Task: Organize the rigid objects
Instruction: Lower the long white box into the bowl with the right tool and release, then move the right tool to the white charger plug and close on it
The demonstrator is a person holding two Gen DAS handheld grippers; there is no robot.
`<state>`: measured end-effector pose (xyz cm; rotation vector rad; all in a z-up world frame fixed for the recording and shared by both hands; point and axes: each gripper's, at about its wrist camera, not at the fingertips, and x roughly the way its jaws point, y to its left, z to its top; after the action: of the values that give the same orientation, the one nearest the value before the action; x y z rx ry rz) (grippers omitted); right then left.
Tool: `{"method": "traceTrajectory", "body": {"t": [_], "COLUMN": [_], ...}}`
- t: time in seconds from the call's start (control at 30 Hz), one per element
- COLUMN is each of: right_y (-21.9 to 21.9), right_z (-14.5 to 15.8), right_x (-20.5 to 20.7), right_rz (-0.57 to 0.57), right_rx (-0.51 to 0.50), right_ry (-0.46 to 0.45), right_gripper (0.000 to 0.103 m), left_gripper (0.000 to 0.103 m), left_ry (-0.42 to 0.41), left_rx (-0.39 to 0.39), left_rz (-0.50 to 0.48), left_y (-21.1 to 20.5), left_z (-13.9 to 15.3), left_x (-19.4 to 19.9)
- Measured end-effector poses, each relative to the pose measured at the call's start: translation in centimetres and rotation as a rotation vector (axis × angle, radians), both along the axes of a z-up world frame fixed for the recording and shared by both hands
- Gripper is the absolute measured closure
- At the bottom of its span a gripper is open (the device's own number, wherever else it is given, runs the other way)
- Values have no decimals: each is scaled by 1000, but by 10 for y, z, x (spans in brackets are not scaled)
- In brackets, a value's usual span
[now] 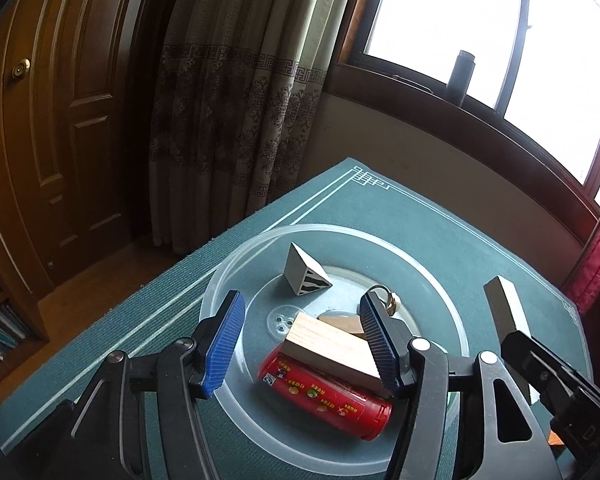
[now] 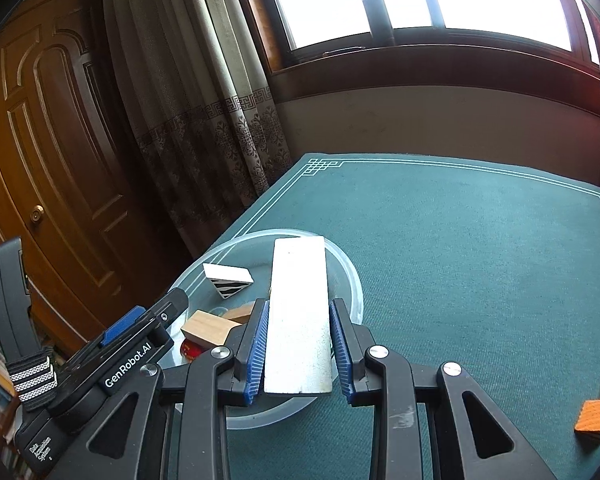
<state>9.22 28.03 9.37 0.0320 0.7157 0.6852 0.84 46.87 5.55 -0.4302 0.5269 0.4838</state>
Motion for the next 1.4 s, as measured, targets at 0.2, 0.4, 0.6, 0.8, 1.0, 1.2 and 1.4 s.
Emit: {"method": "traceTrajectory", "body": {"t": [0.2, 0.4, 0.6, 0.8, 1.0, 1.2, 1.4], "right_y": [15, 21, 1, -37, -67, -93, -119], "right_z": [-6, -8, -15, -20, -22, -25, -25], "right_x": [8, 8, 2, -10, -20, -25, -27], "right_rz": [17, 36, 3, -66, -129, -179, -244], "right_rx": [-9, -3, -12, 0, -15, -22, -12], "right_ry": [14, 10, 17, 13, -5, -11, -14], "right_gripper": [71, 66, 66, 66, 64, 63, 55], "left_gripper": [41, 32, 32, 32, 32, 32, 31], "left_ry": [2, 0, 11, 28, 40, 49, 57], "left_rx": [21, 33, 37, 57, 96, 119, 134], "left_rz": [33, 47, 33, 14, -10, -24, -42], "left_y": [-2, -3, -7, -15, -25, -30, -37], "left_z": [0, 1, -1, -3, -3, -2, 2], "left_x": [-4, -5, -3, 1, 5, 6, 3]}}
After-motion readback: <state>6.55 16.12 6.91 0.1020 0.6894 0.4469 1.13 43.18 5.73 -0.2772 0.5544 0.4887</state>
